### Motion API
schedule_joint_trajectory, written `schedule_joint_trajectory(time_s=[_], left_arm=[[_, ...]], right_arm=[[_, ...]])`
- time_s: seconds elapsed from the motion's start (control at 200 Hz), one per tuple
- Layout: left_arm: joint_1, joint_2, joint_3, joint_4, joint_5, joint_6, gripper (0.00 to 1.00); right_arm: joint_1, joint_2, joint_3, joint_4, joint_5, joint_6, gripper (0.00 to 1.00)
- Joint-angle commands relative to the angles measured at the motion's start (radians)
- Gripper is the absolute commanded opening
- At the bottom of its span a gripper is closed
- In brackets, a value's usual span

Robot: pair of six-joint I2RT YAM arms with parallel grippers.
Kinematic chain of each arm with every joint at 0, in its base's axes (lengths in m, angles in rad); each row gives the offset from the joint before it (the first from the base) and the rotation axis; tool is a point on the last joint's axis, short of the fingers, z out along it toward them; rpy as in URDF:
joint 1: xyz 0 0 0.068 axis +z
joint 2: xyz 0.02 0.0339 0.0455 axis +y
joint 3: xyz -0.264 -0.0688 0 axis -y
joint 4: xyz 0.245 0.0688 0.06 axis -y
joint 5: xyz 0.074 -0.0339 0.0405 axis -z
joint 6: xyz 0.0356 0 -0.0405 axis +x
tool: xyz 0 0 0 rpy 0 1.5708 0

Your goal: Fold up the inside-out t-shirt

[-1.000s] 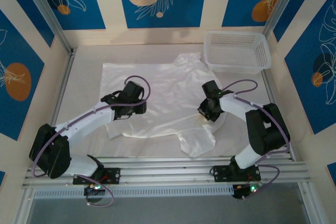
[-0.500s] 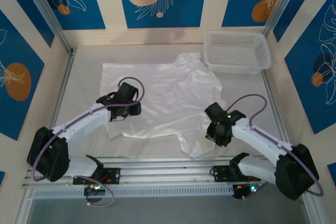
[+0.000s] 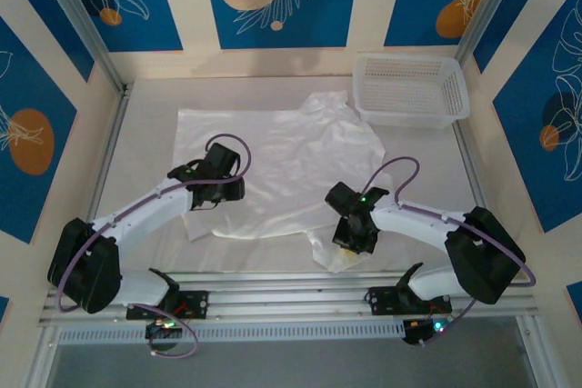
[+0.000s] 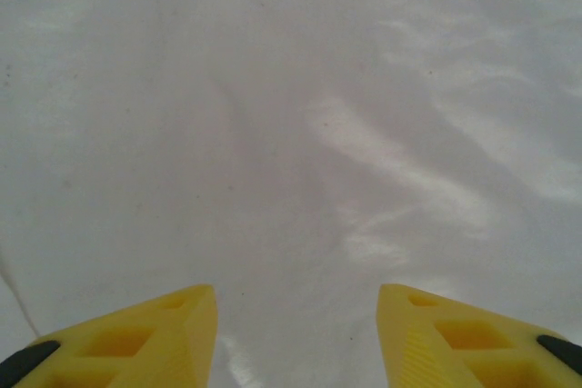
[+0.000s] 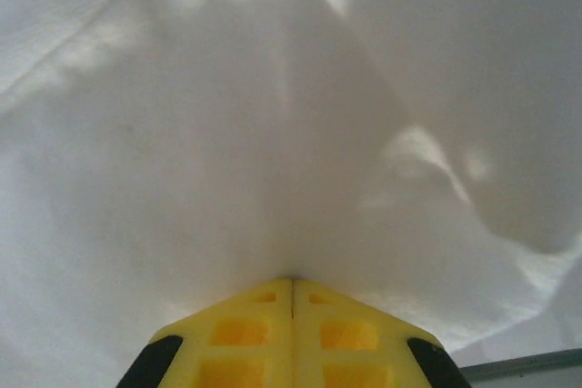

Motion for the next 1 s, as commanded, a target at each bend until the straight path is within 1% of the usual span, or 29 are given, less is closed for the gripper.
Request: schedule_joint_trajectory(time_s=[0.0,0.085,0.2,0.295,0.385,0.645,0.68,0.7,0.705,0.72,0.785,0.845,0.91,0.995], left_arm=[[0.003,-0.019,-0.010,-0.003,-0.011,0.012,0.50],[0.004,-0.008,-0.007,0.001,-0.003,0.011,0.50],[0.004,-0.001,-0.009,0.012,0.004,0.008,0.50],[0.004,-0.002,-0.006,0.011,0.005,0.011,0.50],[0.004,-0.010,-0.007,0.004,-0.003,0.020,0.50],[0.004,-0.036,-0.019,0.002,-0.020,0.025,0.50],[0.004,-0.036,-0.019,0.002,-0.018,0.023,0.50],[0.004,-0.036,-0.019,0.002,-0.018,0.023,0.50],[0.004,-0.035,-0.019,0.002,-0.018,0.023,0.50],[0.004,-0.036,-0.020,0.002,-0.018,0.024,0.50],[0.004,-0.036,-0.022,0.003,-0.017,0.026,0.50],[0.005,-0.036,-0.022,-0.002,-0.015,0.030,0.50],[0.004,-0.039,-0.022,-0.004,-0.019,0.038,0.50],[0.005,-0.041,-0.028,0.000,-0.021,0.038,0.50]], right_arm=[[0.007,0.005,0.049,0.041,-0.024,0.018,0.00],[0.007,0.027,0.069,0.083,-0.026,0.015,0.01],[-0.012,0.130,0.101,0.154,-0.005,-0.011,0.02],[-0.060,0.243,0.145,0.210,0.003,-0.046,0.01],[-0.101,0.318,0.189,0.249,0.000,-0.071,0.00],[-0.164,0.466,0.363,0.227,0.015,-0.131,0.01],[-0.169,0.479,0.381,0.217,0.030,-0.137,0.03],[-0.172,0.484,0.391,0.211,0.036,-0.142,0.05],[-0.174,0.486,0.395,0.207,0.038,-0.146,0.07],[-0.176,0.485,0.400,0.203,0.038,-0.149,0.09],[-0.189,0.471,0.432,0.169,0.025,-0.176,0.23],[-0.193,0.413,0.446,0.131,0.020,-0.198,0.32],[-0.187,0.294,0.410,0.112,0.061,-0.194,0.36],[-0.177,0.100,0.302,0.110,0.102,-0.170,0.38]])
